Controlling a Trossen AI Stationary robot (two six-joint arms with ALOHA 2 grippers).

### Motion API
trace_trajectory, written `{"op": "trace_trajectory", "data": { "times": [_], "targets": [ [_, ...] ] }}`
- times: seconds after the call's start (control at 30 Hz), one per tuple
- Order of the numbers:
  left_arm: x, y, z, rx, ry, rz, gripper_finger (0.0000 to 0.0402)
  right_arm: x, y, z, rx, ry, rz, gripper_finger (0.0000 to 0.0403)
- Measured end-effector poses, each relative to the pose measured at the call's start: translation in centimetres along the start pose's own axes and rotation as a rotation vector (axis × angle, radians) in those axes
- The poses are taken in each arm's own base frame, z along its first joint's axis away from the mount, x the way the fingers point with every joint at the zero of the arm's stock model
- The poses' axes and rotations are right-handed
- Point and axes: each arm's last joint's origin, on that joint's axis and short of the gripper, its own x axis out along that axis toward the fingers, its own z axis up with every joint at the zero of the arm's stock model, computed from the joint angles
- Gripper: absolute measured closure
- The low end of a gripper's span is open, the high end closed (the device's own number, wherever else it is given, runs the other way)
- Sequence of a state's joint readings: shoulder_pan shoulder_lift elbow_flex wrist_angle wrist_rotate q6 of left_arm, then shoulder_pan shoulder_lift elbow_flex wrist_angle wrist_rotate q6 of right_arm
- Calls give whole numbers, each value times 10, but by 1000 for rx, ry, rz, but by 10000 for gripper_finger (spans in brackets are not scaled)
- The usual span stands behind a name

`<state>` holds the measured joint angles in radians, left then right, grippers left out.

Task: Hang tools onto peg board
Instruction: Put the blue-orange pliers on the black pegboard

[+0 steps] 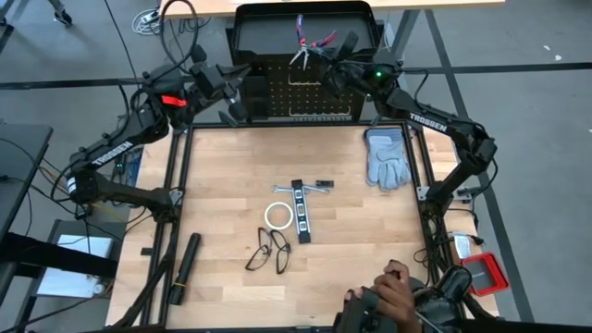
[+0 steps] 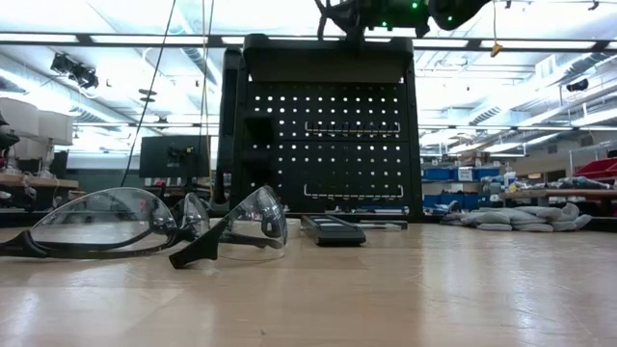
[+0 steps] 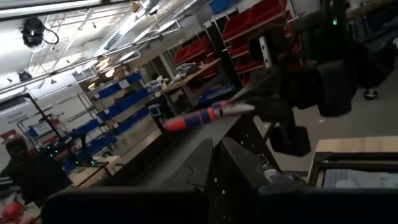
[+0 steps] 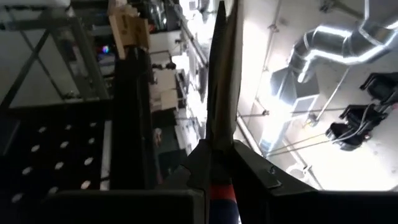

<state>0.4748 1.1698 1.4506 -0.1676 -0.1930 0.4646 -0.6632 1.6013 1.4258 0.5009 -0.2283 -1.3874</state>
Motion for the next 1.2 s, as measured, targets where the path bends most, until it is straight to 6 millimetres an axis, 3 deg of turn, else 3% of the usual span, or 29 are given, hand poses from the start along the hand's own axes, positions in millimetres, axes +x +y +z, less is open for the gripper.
{"op": "trace_trajectory", "data": {
  "times": [0.23, 0.33, 0.6, 0.73, 0.97, 1.2],
  "targets": [
    [25, -13, -15, -8, 61, -34, 364, 7, 14, -11, -22, 28, -12, 344],
    [39, -17, -18, 80, 76, -34, 350, 7, 16, -12, 9, 39, 1, 343],
    [76, -27, -22, 455, 92, -10, 240, 7, 16, -12, 49, 42, 2, 343],
    [91, -30, -24, 589, 81, 8, 207, 7, 17, -13, 59, 47, 10, 343],
    [110, -38, -32, 770, 93, 25, 215, 7, 18, -13, 81, 49, 22, 343],
    [112, -36, -30, 852, 76, 51, 240, 7, 18, -13, 80, 49, 20, 343]
  ]
}}
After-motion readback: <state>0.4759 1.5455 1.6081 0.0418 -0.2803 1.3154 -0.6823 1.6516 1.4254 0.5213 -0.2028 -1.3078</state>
